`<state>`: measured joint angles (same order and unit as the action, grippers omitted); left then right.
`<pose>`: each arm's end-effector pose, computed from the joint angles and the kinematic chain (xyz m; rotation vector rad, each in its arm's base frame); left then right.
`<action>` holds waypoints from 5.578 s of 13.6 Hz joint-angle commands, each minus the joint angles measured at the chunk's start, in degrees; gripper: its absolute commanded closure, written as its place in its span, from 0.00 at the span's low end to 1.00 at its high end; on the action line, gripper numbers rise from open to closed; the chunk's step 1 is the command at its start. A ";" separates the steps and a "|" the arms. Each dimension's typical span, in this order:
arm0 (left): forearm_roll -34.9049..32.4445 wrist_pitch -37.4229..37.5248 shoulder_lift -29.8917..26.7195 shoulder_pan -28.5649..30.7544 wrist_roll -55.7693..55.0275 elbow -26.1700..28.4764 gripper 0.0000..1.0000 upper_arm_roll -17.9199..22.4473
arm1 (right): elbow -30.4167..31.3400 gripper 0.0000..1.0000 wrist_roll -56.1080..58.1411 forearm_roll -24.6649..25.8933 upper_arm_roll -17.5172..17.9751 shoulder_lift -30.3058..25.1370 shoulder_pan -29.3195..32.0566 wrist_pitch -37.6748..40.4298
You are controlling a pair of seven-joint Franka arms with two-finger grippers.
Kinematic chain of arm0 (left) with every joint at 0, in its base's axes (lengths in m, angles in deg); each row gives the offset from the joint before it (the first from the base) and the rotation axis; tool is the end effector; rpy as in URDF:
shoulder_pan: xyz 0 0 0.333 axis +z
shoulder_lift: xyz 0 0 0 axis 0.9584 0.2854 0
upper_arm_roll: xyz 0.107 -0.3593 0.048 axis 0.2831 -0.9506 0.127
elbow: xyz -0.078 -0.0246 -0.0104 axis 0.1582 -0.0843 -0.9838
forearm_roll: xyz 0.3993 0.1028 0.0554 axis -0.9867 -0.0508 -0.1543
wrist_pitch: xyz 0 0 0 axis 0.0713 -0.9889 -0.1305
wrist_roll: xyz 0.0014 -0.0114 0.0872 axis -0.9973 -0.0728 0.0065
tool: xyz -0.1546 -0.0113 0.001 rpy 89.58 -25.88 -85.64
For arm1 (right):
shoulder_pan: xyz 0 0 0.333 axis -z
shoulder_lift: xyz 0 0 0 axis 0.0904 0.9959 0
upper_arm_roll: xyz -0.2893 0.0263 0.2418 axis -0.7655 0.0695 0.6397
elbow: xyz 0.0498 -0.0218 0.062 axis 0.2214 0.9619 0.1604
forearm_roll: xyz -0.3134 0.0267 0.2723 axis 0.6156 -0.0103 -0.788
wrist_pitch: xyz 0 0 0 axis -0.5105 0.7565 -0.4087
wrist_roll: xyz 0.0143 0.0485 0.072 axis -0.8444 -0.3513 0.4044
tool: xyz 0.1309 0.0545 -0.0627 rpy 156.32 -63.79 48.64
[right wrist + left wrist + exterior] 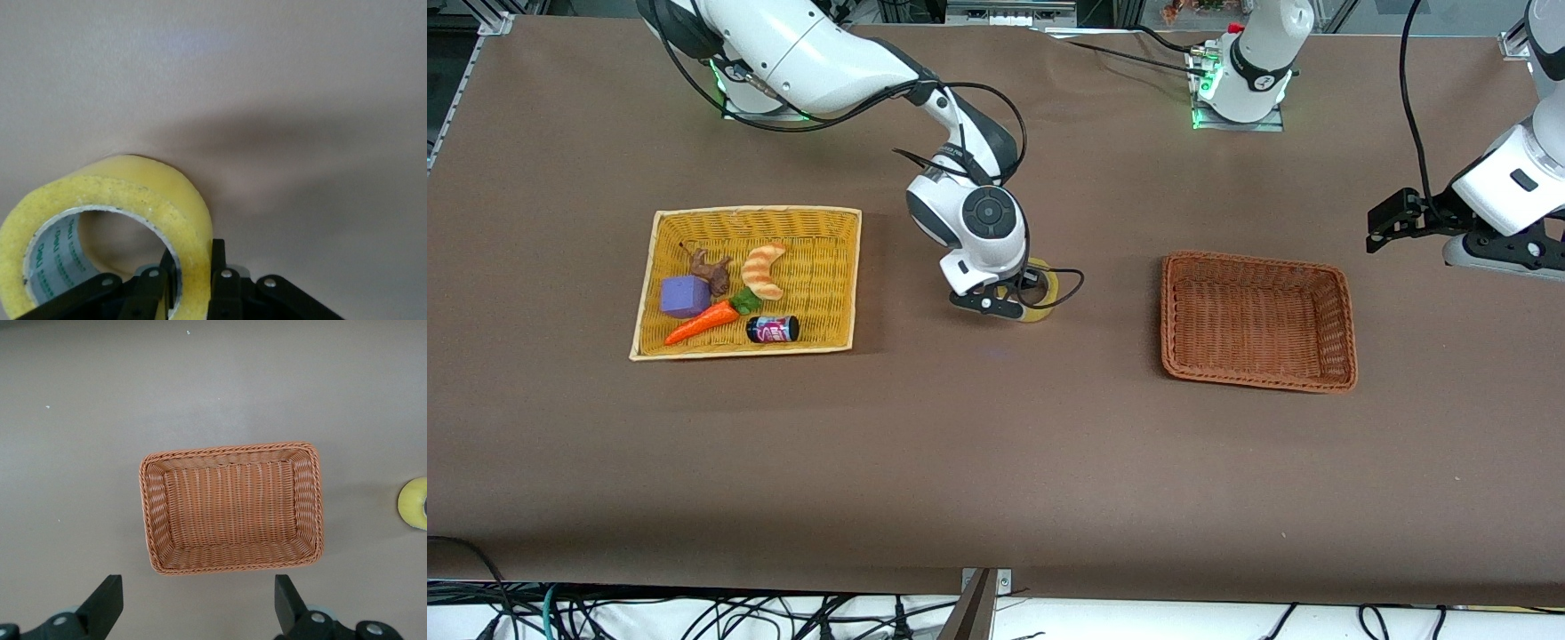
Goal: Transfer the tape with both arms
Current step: 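Lift the tape roll and carry it toward the table middle, then set the tape roll down on the table while the left gripper reaches over, then lower the left gripper onto the tape roll and grasp its rim, then lift the tape roll with the left gripper and carry it over the basket, then lower the tape roll into the brown basket and open the left gripper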
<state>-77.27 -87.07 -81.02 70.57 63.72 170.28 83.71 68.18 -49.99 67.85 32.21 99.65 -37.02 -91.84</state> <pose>0.5954 -0.0186 0.5892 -3.1290 0.2442 0.0023 0.5348 0.5766 0.1813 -3.0867 0.3527 0.1730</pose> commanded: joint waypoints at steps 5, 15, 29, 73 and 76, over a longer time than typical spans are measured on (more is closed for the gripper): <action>-0.90 1.30 0.96 0.12 0.46 -1.81 0.00 0.01 | -2.44 0.00 -0.30 1.77 -0.21 -3.35 -0.42 3.23; 3.30 2.44 3.42 -0.41 0.54 -1.72 0.00 -0.51 | -4.02 0.00 43.26 -3.39 -1.97 -25.15 25.90 28.45; -0.25 -15.56 25.99 -14.81 -9.69 -0.58 0.00 -16.77 | 19.71 0.00 70.28 -6.92 -15.24 -54.25 37.81 26.97; -15.22 -20.41 28.03 11.37 -14.13 11.56 0.35 -13.78 | 14.44 0.00 70.28 -7.11 -14.71 -49.60 37.55 28.29; -14.96 -18.21 23.74 11.11 -14.05 9.28 0.00 -13.96 | 14.44 0.00 70.28 -7.02 -14.71 -49.51 37.55 28.29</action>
<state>-91.38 -107.29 -52.39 81.44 49.28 180.01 70.25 83.92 20.26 61.47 17.64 49.62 0.68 -64.09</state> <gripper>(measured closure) 0.524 0.000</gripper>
